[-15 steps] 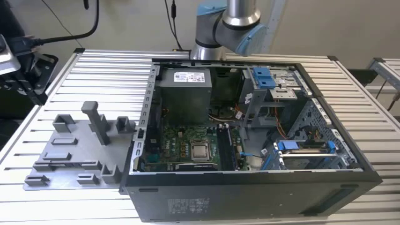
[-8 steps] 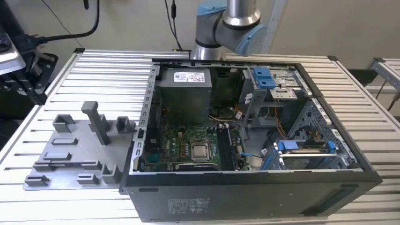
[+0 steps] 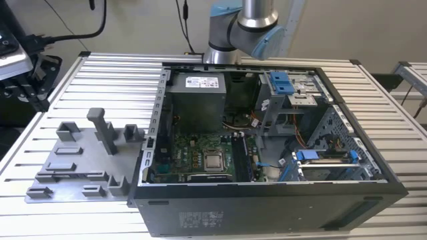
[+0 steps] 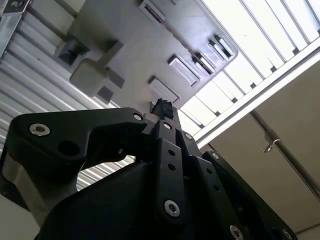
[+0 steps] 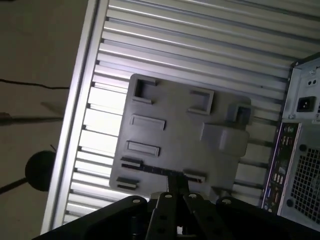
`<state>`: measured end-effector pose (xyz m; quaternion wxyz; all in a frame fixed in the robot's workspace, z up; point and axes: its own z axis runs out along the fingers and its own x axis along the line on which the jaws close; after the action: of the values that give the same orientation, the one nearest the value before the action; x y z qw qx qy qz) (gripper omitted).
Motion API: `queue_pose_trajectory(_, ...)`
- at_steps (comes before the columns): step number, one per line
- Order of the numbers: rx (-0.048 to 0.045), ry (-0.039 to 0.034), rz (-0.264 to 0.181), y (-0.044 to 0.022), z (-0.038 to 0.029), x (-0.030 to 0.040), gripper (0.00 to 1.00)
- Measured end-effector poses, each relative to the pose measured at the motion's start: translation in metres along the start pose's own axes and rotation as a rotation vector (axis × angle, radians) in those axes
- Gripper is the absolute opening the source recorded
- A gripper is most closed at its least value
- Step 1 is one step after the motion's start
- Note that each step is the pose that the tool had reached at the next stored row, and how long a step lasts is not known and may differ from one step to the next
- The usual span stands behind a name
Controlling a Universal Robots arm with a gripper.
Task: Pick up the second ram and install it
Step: 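Pick up the second ram and move it above second insertion slot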
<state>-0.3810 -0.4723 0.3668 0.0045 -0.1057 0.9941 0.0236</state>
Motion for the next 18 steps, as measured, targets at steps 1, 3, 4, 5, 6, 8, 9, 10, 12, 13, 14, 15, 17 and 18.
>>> queue_pose_trajectory(1, -0.0001, 0.0005, -0.011, 0.0000, 0.0000, 0.0000, 0.11)
queue_pose_trajectory(3, -0.0001, 0.0016, -0.033, 0.0000, 0.0000, 0.0000, 0.11)
queue_pose_trajectory(4, -0.0001, 0.0022, -0.044, 0.0000, 0.0000, 0.0000, 0.11)
queue_pose_trajectory(5, -0.0002, 0.0026, -0.054, 0.0000, 0.0000, 0.0000, 0.11)
queue_pose_trajectory(6, -0.0004, 0.0030, -0.063, 0.0000, 0.0000, 0.0000, 0.11)
queue_pose_trajectory(8, -0.0005, 0.0038, -0.077, 0.0000, 0.0000, 0.0000, 0.11)
queue_pose_trajectory(9, -0.0006, 0.0040, -0.085, 0.0000, 0.0000, 0.0000, 0.11)
queue_pose_trajectory(10, -0.0007, 0.0044, -0.092, 0.0000, 0.0000, 0.0000, 0.11)
queue_pose_trajectory(12, -0.0008, 0.0049, -0.103, 0.0000, 0.0000, 0.0000, 0.11)
queue_pose_trajectory(13, -0.0009, 0.0051, -0.109, 0.0000, 0.0000, 0.0000, 0.11)
queue_pose_trajectory(14, -0.0009, 0.0054, -0.114, 0.0000, 0.0000, 0.0000, 0.11)
queue_pose_trajectory(15, -0.0009, 0.0056, -0.118, 0.0000, 0.0000, 0.0000, 0.11)
queue_pose_trajectory(17, -0.0008, 0.0060, -0.126, 0.0000, 0.0000, 0.0000, 0.11)
queue_pose_trajectory(18, -0.0009, 0.0062, -0.129, 0.0000, 0.0000, 0.0000, 0.11)
